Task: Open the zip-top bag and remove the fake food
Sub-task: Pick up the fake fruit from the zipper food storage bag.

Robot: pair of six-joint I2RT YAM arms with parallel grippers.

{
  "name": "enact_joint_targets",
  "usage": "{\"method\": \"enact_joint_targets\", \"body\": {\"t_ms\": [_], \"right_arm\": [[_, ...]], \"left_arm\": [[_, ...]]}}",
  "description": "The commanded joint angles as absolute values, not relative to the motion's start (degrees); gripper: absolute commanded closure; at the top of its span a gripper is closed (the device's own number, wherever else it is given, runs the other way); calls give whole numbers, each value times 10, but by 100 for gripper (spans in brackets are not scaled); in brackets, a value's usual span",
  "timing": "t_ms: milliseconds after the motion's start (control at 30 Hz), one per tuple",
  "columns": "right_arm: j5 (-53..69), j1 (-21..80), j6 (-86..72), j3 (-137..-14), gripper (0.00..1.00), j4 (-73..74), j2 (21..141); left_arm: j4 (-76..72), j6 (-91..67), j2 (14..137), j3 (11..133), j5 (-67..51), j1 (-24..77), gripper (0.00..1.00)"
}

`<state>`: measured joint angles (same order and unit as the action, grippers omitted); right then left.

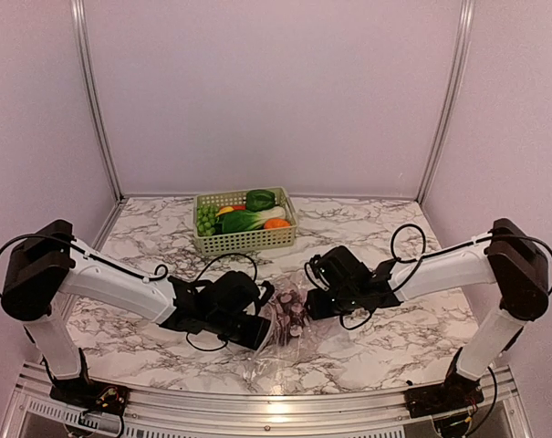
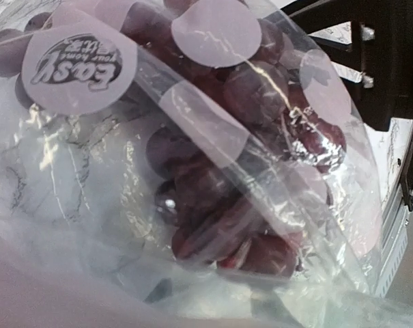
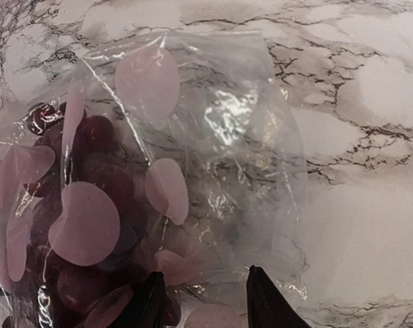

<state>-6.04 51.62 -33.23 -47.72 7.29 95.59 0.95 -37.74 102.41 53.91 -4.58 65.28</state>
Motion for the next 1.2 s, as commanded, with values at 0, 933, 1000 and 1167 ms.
{"method": "enact_joint_targets", "body": {"t_ms": [0, 933, 1000, 1167], "right_arm": [[-80, 523, -338, -474, 59, 101, 903], [-94, 599, -352, -558, 100, 151, 894], [-97, 599, -356, -559, 100, 154, 881], [-101, 599, -369, -553, 100, 149, 857]], "left_arm": [[-28, -404, 991, 497, -37, 639, 60], [-133, -418, 972, 441, -110, 611, 60], [-137, -409, 967, 440, -116, 611, 60], [-132, -391, 961, 447, -134, 612, 58]]}}
